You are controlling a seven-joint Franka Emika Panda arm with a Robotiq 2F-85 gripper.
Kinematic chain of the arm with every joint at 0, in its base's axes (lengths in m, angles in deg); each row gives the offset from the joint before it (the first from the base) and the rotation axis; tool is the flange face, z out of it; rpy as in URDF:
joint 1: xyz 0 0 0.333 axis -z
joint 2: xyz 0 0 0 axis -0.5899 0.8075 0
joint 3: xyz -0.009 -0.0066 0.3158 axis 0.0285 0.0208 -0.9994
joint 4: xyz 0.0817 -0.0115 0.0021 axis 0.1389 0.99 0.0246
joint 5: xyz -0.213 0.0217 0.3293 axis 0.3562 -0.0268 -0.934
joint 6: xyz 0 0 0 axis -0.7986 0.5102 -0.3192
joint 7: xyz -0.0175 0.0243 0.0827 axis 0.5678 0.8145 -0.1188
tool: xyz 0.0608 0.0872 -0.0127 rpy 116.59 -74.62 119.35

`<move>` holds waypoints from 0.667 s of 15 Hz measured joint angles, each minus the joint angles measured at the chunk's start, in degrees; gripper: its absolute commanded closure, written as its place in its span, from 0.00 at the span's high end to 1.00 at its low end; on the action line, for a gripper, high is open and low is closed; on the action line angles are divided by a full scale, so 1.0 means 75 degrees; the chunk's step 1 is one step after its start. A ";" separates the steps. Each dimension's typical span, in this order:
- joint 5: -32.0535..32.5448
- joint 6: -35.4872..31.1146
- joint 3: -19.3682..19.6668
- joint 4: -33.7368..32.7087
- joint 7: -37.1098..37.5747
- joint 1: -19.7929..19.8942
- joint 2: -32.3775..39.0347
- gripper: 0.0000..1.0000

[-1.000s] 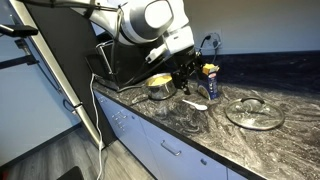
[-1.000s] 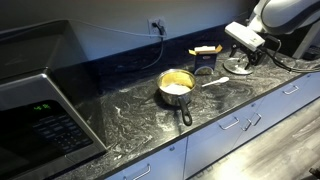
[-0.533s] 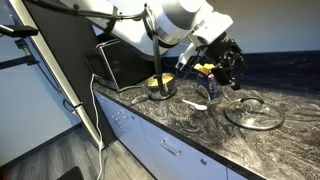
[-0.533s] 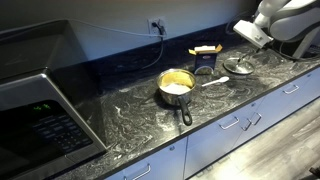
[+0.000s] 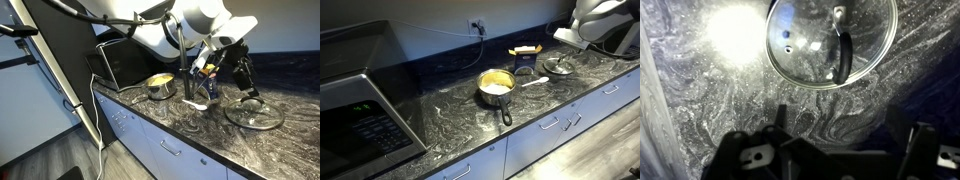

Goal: Pour the contents of the box into the pot and cover the pot

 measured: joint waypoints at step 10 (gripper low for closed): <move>-0.1680 0.1674 -0.0515 -0.1139 -0.2449 0.0559 0.0501 1.00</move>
